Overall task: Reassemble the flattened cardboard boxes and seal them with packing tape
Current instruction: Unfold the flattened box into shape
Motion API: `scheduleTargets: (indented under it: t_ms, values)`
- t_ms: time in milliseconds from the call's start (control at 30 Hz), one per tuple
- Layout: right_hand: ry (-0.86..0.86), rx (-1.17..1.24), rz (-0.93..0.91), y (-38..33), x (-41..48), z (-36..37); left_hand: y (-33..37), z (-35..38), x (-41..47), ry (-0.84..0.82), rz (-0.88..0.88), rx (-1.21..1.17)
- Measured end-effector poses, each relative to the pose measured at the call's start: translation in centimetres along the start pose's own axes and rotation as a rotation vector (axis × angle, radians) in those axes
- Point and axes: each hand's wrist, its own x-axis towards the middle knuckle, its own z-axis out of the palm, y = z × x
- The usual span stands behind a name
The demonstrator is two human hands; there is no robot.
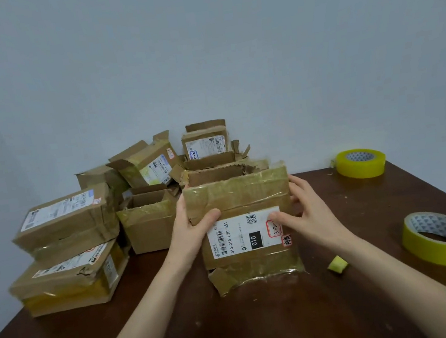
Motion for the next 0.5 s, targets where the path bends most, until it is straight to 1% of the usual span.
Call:
scheduleTargets:
  t_ms: [100,200,267,333,400,500]
  values:
    - [-0.033,0.057,0.025,-0.6,0.4,-0.7,0.2,0.1,0.3,-0.004,0.013,-0.034]
    - [-0.037,0.12,0.053,-0.9,1.0,-0.8,0.2,0.1,0.5,0.022,0.032,-0.017]
    - [-0.017,0.17,0.092,-1.2,1.3,-0.6,0.5,0.0,0.9,0.042,0.052,0.015]
    - [0.033,0.212,0.151,-1.4,1.7,-0.8,1.1,-0.3,1.5,0.053,0.038,-0.006]
    - [0.039,0.202,0.201,-1.2,2.2,-1.3,1.8,-0.7,2.1,0.006,0.005,-0.021]
    - [-0.045,0.166,0.183,-1.2,3.2,-1.8,2.2,-1.2,2.8,-0.138,-0.016,0.147]
